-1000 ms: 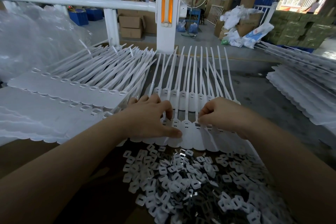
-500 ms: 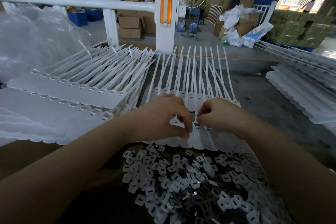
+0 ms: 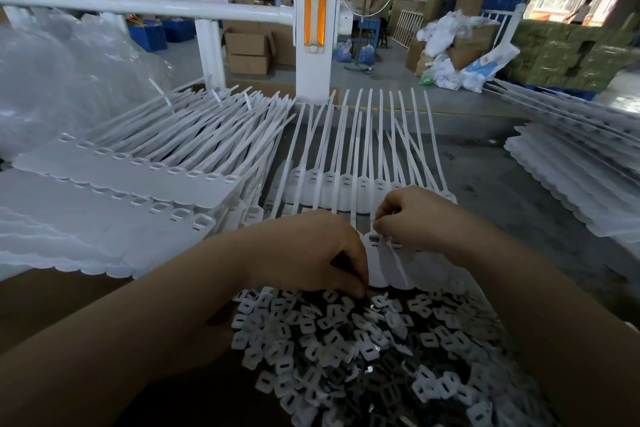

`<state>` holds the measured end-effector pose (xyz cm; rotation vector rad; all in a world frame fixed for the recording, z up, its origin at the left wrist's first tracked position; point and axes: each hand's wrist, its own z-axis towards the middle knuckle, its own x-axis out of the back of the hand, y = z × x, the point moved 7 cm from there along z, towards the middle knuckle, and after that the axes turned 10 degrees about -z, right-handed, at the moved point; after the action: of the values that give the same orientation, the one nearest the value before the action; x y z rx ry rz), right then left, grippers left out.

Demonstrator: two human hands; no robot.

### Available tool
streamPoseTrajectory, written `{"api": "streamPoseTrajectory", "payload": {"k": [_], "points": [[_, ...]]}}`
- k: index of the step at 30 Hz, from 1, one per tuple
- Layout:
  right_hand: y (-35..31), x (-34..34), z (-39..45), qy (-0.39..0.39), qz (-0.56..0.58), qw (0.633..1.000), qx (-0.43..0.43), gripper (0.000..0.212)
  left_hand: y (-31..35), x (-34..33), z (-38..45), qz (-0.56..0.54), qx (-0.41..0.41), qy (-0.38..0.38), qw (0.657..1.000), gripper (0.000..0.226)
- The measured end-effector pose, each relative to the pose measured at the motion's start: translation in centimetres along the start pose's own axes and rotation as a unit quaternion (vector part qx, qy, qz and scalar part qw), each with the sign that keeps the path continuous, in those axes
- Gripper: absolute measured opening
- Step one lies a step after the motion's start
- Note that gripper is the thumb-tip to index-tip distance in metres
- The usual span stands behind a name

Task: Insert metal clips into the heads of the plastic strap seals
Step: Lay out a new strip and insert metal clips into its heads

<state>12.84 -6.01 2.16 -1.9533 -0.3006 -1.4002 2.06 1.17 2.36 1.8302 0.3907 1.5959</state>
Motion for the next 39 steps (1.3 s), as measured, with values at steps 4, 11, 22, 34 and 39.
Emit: {"api": "streamPoseTrajectory", "payload": {"k": [4,11,22,34,39], "points": [[0.0,0.5,-0.1,0.013,0.042,0.999,0.012,0.014,-1.3,0.9,0.1,-0.040,0.050,0.074,0.995,0.010],[-1.3,0.5,-0.3,-0.025,0.170,0.983,0.070,0.010,-3.5,3.3,-0.7,-0.245,0.120,0.226,0.935,0.013],[-1.7,0.4,-0.6,-0.034,0.127,0.985,0.110,0.005,-3.0,3.3,-0.6,-0.231,0.122,0.257,0.931,0.023],[1.5,0.5,0.3,-0.001,0.045,0.997,-0.066,0.017,-3.0,2.0,0.2,0.016,0.089,0.205,0.975,0.012],[1.6,0.1,0.5,-0.009,0.035,0.997,-0.065,0.023,-2.8,1.8,0.2,0.076,0.056,0.190,0.977,0.013]]}}
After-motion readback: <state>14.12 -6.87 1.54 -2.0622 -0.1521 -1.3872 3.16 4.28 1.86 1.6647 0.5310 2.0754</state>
